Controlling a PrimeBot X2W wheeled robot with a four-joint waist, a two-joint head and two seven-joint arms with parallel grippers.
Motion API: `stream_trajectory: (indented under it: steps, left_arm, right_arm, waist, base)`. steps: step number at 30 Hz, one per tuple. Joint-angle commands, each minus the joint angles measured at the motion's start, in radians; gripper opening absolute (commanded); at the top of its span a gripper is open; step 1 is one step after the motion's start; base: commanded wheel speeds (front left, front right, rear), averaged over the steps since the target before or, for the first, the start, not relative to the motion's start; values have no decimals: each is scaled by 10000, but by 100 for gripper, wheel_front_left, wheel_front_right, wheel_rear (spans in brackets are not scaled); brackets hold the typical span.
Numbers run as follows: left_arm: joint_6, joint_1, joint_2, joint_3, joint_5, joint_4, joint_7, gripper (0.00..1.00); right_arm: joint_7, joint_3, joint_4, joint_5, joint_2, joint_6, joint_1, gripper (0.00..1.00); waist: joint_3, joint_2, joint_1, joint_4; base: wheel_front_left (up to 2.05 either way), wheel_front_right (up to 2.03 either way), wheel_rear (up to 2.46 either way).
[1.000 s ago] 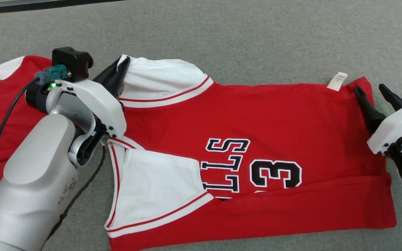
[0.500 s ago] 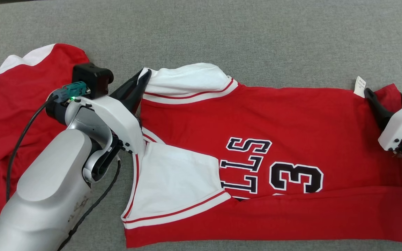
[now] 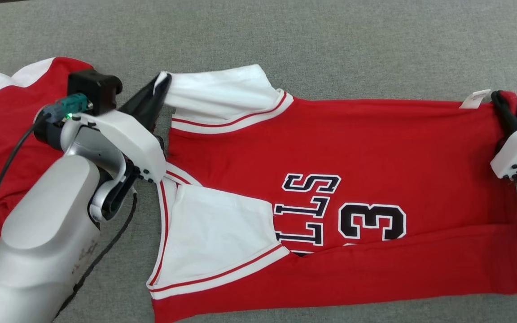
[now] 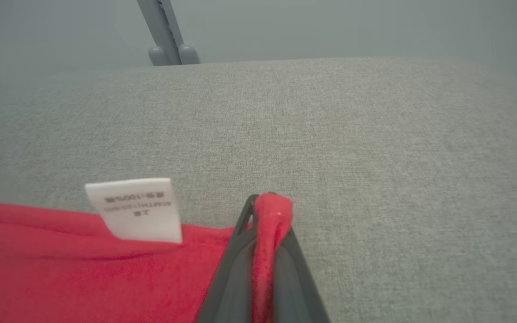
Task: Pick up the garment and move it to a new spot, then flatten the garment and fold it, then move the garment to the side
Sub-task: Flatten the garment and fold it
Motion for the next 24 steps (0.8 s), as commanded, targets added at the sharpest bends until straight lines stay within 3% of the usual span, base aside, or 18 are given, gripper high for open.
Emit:
stream_trajectory:
  steps: [1, 8, 14, 24]
  left_arm:
    - [89, -282, 95, 96, 105, 69, -77, 0]
    - [146, -1678, 50, 393, 337, 917, -450, 0]
    - [-125, -2366, -293, 407, 339, 1930, -871, 0]
    - [-621, -1485, -392, -107, 348, 2272, -1197, 0]
  right_arm:
    - [-174, -5, 36, -11, -48, -21, -226, 0]
    - [-1145, 120, 329, -392, -11, -23, -1143, 0]
    - [-1466, 435, 468, -283, 194, -23, -1516, 0]
    - [-2140, 353, -15, 85, -7, -21, -484, 0]
  waist:
    - [91, 0, 0, -52]
    - [498, 0, 0, -204]
    - [571, 0, 0, -272]
    - [-75, 0, 0, -154]
  base:
    - [0, 0, 0]
    - [0, 0, 0]
    - [0, 0, 0]
    - [0, 0, 0]
